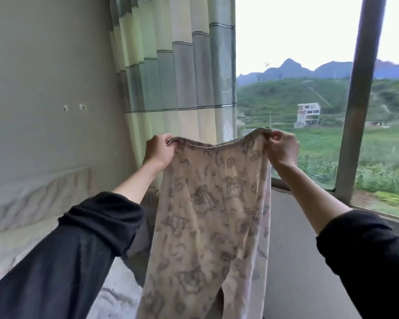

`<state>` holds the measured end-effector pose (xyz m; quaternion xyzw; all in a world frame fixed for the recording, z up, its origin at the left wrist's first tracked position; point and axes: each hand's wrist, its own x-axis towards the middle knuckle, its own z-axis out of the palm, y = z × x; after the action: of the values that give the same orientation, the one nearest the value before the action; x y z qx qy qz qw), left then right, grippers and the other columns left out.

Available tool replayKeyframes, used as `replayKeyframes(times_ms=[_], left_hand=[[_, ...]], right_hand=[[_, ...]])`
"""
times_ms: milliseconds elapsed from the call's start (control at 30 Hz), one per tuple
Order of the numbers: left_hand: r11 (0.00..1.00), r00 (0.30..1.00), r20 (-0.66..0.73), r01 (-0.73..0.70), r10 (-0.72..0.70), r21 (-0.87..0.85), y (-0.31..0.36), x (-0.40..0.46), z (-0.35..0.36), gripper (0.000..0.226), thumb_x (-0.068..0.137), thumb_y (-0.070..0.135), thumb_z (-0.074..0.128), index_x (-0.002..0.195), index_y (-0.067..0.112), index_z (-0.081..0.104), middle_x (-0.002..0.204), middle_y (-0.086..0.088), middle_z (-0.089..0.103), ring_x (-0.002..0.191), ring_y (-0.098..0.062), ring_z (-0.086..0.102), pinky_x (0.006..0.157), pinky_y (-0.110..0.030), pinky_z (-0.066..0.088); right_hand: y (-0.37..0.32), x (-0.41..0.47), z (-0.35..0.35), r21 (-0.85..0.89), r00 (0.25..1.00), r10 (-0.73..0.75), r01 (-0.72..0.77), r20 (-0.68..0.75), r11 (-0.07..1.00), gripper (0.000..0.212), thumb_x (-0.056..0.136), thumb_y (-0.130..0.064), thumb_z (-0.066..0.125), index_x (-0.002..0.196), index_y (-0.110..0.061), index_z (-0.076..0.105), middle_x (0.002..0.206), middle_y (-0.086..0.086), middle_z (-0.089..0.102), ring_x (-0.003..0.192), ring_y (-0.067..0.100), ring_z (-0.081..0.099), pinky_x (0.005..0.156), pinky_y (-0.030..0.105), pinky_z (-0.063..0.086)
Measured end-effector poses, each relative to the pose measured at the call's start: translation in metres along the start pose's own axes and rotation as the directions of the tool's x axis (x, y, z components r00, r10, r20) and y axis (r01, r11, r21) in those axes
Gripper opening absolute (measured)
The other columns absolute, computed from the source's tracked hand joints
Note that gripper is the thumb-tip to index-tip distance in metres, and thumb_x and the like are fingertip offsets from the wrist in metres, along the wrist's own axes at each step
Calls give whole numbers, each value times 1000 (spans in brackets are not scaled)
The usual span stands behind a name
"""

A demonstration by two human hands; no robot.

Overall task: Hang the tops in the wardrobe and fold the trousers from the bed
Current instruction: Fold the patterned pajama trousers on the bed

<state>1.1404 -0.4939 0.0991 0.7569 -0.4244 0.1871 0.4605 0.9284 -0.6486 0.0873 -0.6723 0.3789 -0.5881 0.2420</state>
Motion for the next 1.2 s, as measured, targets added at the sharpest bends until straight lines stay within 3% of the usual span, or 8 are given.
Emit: replayKeyframes(times_ms=[167,367,500,667,767,967,1067,1200], left_hand=[[972,997,-24,65,-72,-228,13,20,6,23,87,22,66,108,12,68,94,2,66,89,-20,62,77,-24,47],[877,990,86,136,-108,-461,-5,5,-31,10,88,8,62,95,14,66,95,-12,66,97,-31,63,94,-48,49],[859,989,83,148,-123,-490,-37,-36,-89,23,91,2,55,113,3,62,97,-7,63,92,-22,57,82,-32,52],[808,970,137,244,-202,-537,-92,-132,-184,35,92,-11,43,83,18,60,80,6,63,70,0,59,63,-10,51],[736,925,201,379,-323,-560,-135,-203,-242,36,91,-12,42,81,19,57,62,17,66,58,7,60,58,-7,49],[632,774,282,629,-568,-453,-246,-366,-329,29,93,-10,41,87,13,57,86,-4,58,79,-10,55,68,-15,50],[607,694,287,718,-660,-342,-295,-432,-377,24,91,-13,42,92,4,59,90,-13,58,77,-15,57,63,-15,52],[632,658,189,753,-729,-184,-340,-504,-442,31,91,-15,40,107,1,61,106,-19,59,67,-6,65,58,-14,53]], right_hand=[[-12,4,-28,-10,984,-107,107,-143,994,22,90,-21,58,93,-7,74,87,17,71,68,19,54,56,31,25],[-52,-46,-52,-79,954,-285,278,-98,957,26,90,-25,60,81,-2,69,76,17,67,64,19,48,56,29,23],[-90,-122,-65,56,928,-372,371,27,927,19,89,-22,64,89,-4,70,71,2,61,58,11,47,50,14,30],[-139,-249,-66,142,862,-443,420,248,896,17,87,-17,67,97,-4,71,77,1,66,58,2,52,55,6,34],[-168,-343,-54,244,811,-437,367,388,898,13,83,-13,70,92,-4,72,73,-5,63,53,-9,48,55,3,36],[-185,-529,-16,229,504,-354,293,788,928,11,82,-18,70,89,-9,72,82,7,70,73,16,61,66,28,45],[-187,-607,-4,233,277,-319,302,906,924,13,85,-20,65,93,-11,70,89,7,71,80,20,64,69,29,48],[-199,-696,13,328,-10,-344,326,939,886,14,89,-21,59,92,-10,66,91,8,69,83,25,61,64,24,33]])
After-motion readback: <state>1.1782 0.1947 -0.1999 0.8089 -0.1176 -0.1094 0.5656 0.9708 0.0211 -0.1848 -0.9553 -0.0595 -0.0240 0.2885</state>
